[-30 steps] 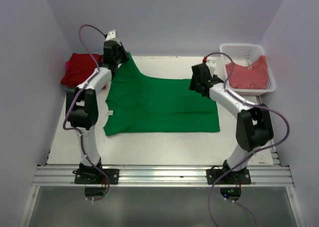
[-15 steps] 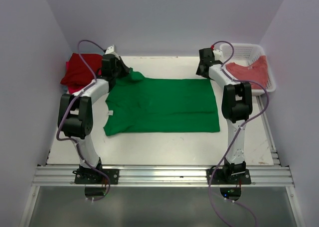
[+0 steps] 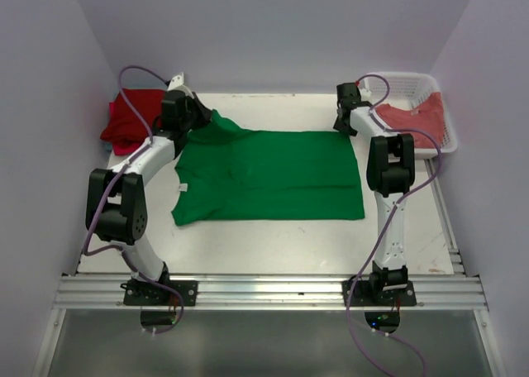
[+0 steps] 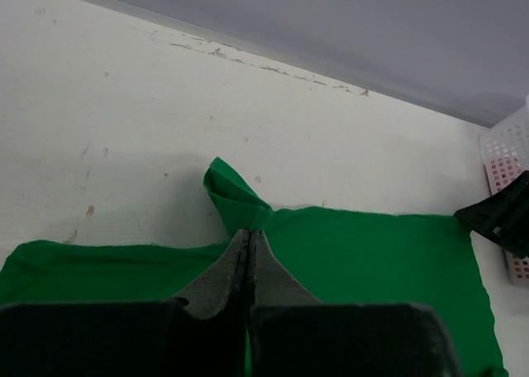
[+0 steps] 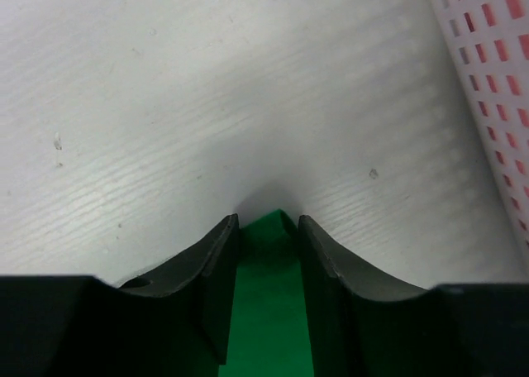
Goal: Fold and stack the t-shirts
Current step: Grap the side of the flattened tshirt furthest away from the robot with both arms
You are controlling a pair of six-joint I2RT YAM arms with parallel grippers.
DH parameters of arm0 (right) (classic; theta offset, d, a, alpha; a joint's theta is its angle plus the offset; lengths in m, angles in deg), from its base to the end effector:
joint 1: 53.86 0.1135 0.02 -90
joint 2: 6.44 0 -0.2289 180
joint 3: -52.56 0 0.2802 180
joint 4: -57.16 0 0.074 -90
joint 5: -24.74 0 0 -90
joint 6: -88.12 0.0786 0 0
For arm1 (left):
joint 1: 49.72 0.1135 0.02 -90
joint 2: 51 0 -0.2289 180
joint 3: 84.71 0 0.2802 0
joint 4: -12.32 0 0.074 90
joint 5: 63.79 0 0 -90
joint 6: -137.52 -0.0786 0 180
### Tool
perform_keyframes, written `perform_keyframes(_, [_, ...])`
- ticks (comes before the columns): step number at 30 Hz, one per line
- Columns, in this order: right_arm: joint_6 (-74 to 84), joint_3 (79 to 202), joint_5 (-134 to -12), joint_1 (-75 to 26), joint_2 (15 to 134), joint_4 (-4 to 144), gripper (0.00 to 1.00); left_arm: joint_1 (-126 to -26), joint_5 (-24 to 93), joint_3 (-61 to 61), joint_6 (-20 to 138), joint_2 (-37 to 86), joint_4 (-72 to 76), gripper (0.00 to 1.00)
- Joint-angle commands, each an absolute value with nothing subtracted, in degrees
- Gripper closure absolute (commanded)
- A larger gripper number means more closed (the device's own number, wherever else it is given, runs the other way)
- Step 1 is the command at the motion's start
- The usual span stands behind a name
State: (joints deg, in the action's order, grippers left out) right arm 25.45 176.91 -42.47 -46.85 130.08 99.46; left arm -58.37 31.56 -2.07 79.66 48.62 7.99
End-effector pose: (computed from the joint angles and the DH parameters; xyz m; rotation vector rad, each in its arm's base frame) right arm 0.5448 0.0363 0.0927 0.5827 2.3626 -0.2379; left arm 0.4617 -0.0776 0.2020 -0.3415 1.9532 -0.5587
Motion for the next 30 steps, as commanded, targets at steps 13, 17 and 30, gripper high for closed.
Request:
perform_keyframes(13, [25.5,169.2,-43.5,-47.7,121.4,96.2,1.00,-58.2,30.3,-3.2,76.1,45.2,10.8,1.00])
perform_keyframes(17, [24.5,167.5,-42.1,-47.7,117.9,94.6,1.00,-57.5,28.9,-3.3,75.0,43.4,10.0,1.00])
perform_keyframes(30, [20.6,164.2,-41.4,-47.6,109.4,92.0,1.00,-57.3,27.2,-5.5,75.8,39.8,8.0,1.00])
